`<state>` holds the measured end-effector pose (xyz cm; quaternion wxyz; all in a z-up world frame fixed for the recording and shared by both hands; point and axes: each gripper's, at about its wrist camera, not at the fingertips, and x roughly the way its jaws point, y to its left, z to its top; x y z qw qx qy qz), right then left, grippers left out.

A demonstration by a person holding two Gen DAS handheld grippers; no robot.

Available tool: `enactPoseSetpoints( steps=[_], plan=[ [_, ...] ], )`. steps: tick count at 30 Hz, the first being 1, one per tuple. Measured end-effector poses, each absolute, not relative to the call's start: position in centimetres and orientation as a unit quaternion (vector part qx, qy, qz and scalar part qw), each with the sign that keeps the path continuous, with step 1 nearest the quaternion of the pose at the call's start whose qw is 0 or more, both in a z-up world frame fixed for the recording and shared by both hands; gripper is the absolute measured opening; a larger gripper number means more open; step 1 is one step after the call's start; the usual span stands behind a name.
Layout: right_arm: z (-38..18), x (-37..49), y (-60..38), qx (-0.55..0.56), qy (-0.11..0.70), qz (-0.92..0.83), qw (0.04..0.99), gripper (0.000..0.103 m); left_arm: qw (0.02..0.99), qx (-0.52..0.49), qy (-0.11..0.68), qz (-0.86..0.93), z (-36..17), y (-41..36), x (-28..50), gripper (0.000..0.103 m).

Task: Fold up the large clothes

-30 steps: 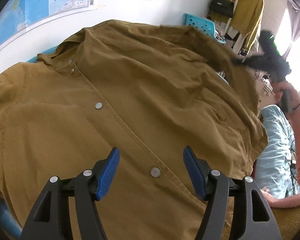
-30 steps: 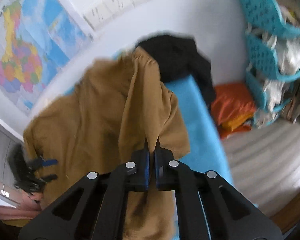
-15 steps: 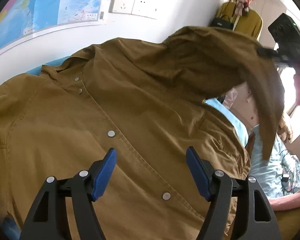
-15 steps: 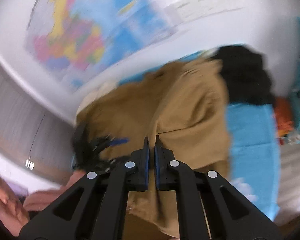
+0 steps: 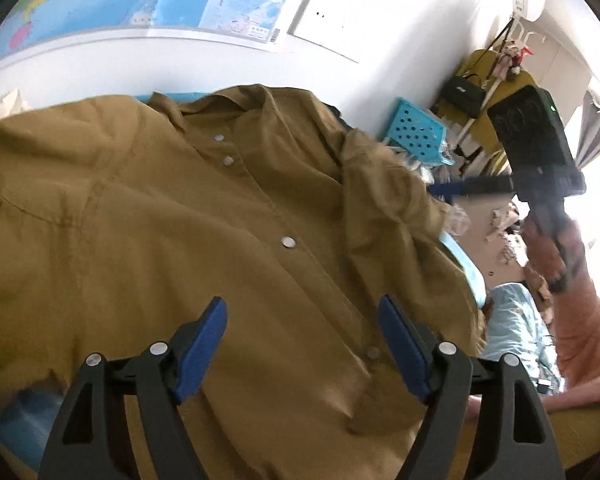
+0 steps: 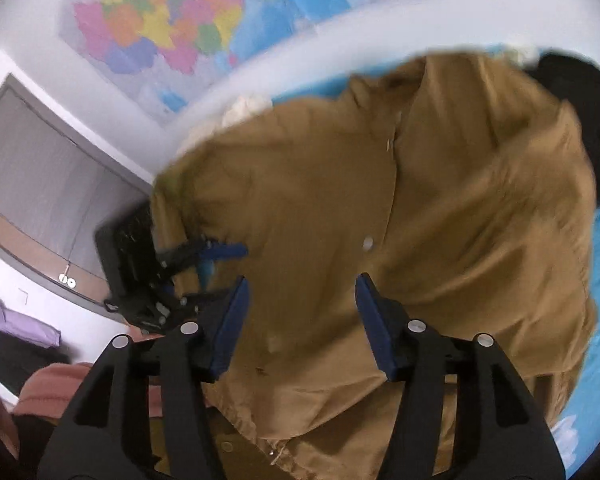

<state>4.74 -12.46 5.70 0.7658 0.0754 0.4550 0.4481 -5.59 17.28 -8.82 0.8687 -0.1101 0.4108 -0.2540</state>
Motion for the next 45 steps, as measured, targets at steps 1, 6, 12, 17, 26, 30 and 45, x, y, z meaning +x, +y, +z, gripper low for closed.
enactPoseSetpoints(
  steps=[1, 6, 12, 17, 26, 30, 45],
  plan=[
    [6.5, 5.2, -13.8, 0.071, 0.433, 0.440, 0.783, 0.058, 0.864, -0.106, 0.412, -0.270, -8.8, 16.7, -5.9, 0.078],
    [5.1, 10.2, -18.6, 0.053, 0.412, 0.301, 0.859, 0.074, 0.838, -0.053, 0.413, -0.352, -9.5, 12.0, -7.4, 0.088],
    [-2.2, 16.7, -21.7, 0.126, 0.486, 0.257, 0.826, 0.076, 0.801, 0.013, 0.473, -0.368, -13.0, 7.2, -8.5, 0.081],
    [-4.0, 17.8, -22.4, 0.168, 0.476, 0.307, 0.807, 0.076, 0.818, 0.023, 0.459, -0.346, -12.1, 8.0, -8.4, 0.018],
    [-4.7, 19.9, -21.3, 0.214, 0.463, 0.329, 0.794, 0.087, 0.907, -0.007, 0.400, -0.132, -6.4, 20.5, -4.5, 0.021],
    [-5.7, 20.8, -19.1, 0.200, 0.479, 0.353, 0.778, 0.076, 0.893, 0.005, 0.441, -0.084, -8.9, 21.8, -2.9, 0.023],
    [-6.4, 22.7, -24.2, 0.219, 0.457, 0.254, 0.823, 0.011, 0.882, -0.069, 0.459, -0.080, -9.9, 21.6, 2.3, 0.085]
  ],
)
